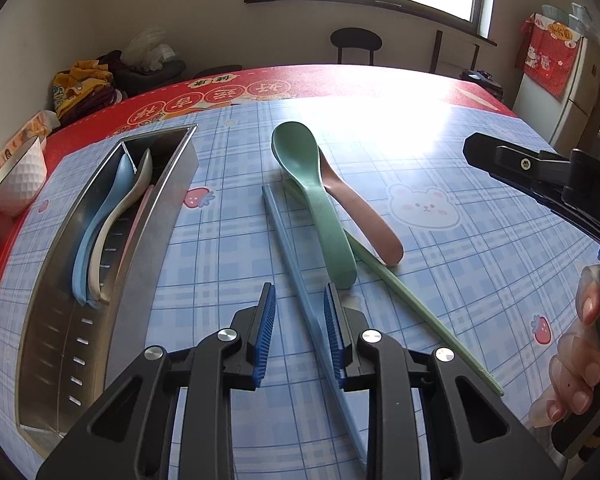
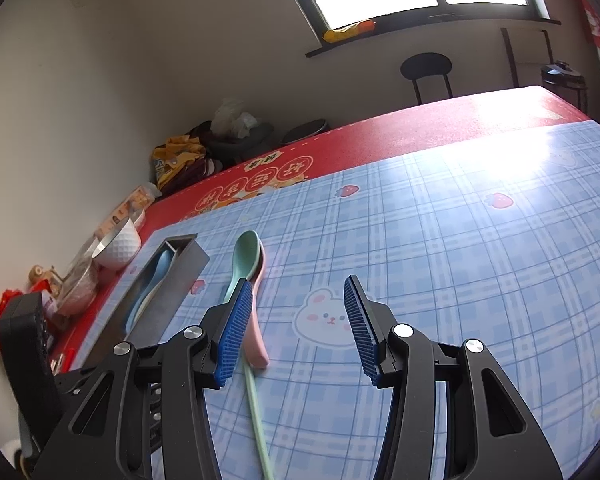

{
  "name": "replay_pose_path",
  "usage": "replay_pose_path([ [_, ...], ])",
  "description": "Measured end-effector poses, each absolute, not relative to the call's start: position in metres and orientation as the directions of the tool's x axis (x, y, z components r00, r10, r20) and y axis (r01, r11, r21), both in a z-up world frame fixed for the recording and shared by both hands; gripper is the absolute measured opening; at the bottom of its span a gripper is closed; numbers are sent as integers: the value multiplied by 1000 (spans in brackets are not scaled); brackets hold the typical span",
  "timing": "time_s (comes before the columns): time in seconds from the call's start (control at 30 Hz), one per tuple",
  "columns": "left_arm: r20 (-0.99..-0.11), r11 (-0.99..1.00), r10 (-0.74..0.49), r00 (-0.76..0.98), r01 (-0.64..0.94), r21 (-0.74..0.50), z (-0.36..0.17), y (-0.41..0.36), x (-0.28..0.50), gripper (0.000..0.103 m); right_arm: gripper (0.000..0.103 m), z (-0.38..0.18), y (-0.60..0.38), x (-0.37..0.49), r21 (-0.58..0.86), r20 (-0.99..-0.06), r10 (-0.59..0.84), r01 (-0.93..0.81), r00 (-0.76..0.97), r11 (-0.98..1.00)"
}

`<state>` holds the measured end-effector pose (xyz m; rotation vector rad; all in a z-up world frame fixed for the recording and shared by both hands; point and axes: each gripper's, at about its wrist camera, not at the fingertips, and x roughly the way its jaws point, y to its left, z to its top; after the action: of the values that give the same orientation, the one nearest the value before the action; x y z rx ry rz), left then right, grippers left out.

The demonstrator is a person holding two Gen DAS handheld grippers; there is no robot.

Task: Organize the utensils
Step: 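Lower the left tool onto the blue chopstick and close its fingers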

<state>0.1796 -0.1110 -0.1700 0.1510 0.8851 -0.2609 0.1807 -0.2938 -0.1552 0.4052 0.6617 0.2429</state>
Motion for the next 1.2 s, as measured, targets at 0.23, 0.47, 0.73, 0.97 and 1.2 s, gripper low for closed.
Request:
replay_pose_path([
  [0.23,-788,960,-148,598,279,32,-176,-111,183,24,47,-156,-292,181,444,-546,350,-91,761,891],
  [0.47,-785,958,-148,602,283,36,-178,-112,183,24,47,-159,-290,183,453,-551,358,-89,754,887],
  [0.73,-779,960,-165,605,280,14,-179,-109,180,24,47,-161,-288,182,460,-552,365,-92,750,883],
  [0.97,-771,961,-218,598,268,-64,-179,-96,178,6,47,-164,-287,182,464,-560,367,-86,743,882],
  [1.2,-703,963,-246,667,251,-99,-167,-86,164,6,47,-164,-283,183,478,-556,397,-110,730,871],
])
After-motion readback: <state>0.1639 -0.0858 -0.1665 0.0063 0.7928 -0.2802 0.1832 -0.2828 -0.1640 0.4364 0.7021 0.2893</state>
